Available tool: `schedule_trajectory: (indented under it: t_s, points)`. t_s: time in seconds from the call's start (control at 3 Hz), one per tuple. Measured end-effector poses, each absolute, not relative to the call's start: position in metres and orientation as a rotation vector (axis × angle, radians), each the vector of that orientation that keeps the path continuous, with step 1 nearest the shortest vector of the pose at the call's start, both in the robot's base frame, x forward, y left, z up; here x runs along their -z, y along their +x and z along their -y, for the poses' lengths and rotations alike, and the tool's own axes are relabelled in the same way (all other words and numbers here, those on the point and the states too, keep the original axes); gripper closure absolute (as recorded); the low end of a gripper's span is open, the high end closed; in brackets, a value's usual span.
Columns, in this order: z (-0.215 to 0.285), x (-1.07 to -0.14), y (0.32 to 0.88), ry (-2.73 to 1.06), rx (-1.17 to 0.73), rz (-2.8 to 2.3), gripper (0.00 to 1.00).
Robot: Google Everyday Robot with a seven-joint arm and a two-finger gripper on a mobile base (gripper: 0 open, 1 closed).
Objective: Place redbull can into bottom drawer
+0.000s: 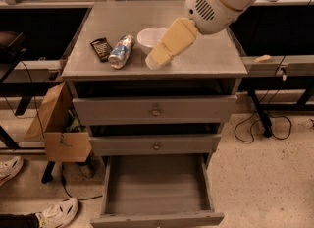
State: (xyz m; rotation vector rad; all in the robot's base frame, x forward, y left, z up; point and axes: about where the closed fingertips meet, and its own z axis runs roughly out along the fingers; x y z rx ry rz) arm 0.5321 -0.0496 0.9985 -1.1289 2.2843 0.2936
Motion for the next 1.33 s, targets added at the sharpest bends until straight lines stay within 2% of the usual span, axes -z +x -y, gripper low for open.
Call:
schedule_trajectory:
  t_s: [0.33, 0.67, 1.33]
  points:
    - [0.050, -0.999, 0.532, -1.129, -0.294, -2.285, 0.00]
    - [0.048, -1.000, 0.531, -0.998, -0.420, -2.321, 0.00]
    - [-0.004, -0.990, 0.558, -0.687, -0.700, -2.499, 0.00]
